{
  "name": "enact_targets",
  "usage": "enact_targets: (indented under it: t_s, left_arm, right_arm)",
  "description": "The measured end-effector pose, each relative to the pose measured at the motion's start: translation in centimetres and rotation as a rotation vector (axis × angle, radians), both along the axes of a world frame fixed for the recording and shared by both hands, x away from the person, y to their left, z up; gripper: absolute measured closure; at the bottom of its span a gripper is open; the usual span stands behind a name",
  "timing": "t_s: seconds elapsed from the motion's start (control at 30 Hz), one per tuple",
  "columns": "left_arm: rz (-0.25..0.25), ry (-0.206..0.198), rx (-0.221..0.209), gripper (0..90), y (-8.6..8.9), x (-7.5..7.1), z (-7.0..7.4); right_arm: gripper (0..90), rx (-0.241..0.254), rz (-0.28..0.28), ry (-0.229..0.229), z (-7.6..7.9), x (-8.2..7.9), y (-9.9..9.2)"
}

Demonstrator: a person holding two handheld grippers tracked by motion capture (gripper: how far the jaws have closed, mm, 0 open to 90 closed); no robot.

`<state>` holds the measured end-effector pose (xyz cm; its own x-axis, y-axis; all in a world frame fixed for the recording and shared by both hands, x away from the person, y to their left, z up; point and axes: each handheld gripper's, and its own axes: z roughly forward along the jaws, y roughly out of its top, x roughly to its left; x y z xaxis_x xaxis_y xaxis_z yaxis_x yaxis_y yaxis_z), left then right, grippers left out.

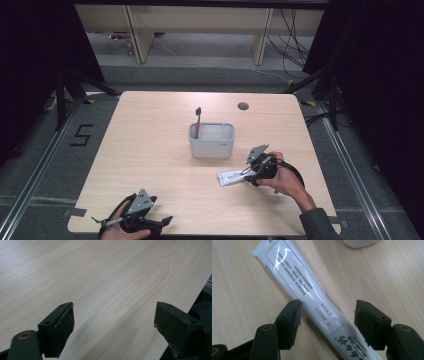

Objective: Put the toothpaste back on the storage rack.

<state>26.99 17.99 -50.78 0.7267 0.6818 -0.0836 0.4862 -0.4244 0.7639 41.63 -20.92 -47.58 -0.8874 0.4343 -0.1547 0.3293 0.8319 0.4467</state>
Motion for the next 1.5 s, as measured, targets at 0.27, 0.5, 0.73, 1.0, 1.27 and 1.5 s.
enact_targets:
  t_s: [0.27, 0.5, 0.73, 1.0, 1.27, 1.5]
  left_arm:
    - [0.001, 0.001, -0.005, 16.1, 0.0, 0.0, 0.0]
    - [0.0, 0.003, -0.004, 16.1, 0.0, 0.0, 0.0]
    - [-0.006, -0.001, 0.022, 16.2, 0.1, 0.1, 0.0]
    - [-0.005, 0.007, 0.011, 16.2, 0.0, -0.1, 0.1]
    - [0.002, 0.011, 0.002, 16.2, -0.1, -0.1, 0.0]
    - [-0.006, 0.01, 0.012, 16.2, 0.0, -0.1, 0.1]
  right_arm:
    - [49.0, -0.044, 0.017, 0.026, -0.6, 0.3, 0.4]
    - [57.6, -0.07, 0.005, 0.06, -0.3, 0.5, 0.7]
    - [60.8, -0.09, 0.035, 0.078, -0.3, 0.9, 0.8]
    - [65.2, -0.148, 0.067, 0.094, 0.0, 0.9, 1.4]
    - [68.9, -0.162, 0.092, 0.134, 0.6, 0.3, 1.4]
    - [68.8, -0.18, 0.073, 0.157, 0.6, 0.7, 1.7]
